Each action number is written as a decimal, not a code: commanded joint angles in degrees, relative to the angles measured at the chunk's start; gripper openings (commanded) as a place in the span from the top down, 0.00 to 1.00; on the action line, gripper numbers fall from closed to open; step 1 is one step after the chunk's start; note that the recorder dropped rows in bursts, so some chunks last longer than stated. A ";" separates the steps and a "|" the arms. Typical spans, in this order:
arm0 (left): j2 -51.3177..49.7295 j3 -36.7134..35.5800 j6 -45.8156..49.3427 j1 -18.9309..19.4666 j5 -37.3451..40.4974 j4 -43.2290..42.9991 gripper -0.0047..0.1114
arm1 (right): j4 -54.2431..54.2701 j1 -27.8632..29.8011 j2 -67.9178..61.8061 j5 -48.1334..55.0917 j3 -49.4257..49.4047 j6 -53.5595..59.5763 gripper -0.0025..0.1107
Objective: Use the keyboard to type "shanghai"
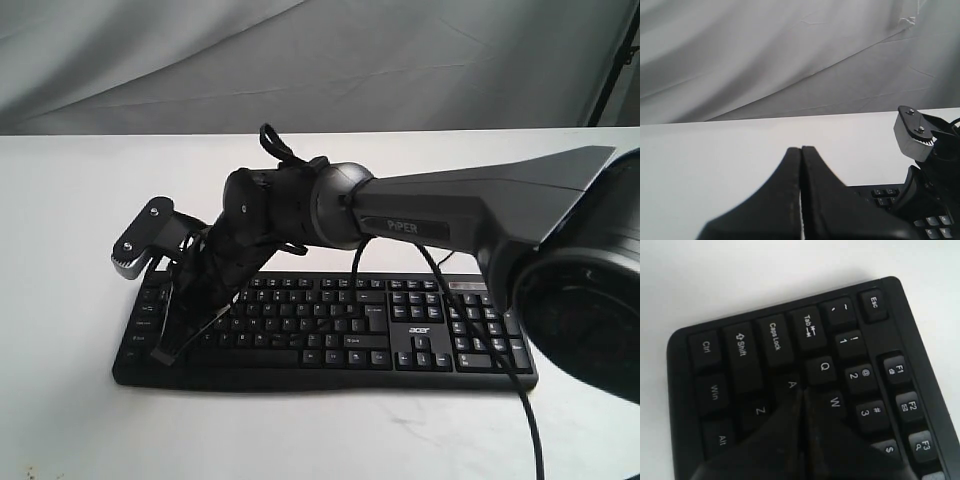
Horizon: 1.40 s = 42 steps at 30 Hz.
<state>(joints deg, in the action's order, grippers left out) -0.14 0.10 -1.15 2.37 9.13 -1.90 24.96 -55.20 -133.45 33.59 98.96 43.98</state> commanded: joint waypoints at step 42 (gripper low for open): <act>0.14 -0.10 -0.15 -0.37 -0.34 0.00 0.96 | 7.49 5.74 15.89 -11.53 -24.90 4.31 0.98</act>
<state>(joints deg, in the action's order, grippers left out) -0.14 0.10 -1.15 2.37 9.13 -1.90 30.67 -49.45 -117.41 23.11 74.25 46.46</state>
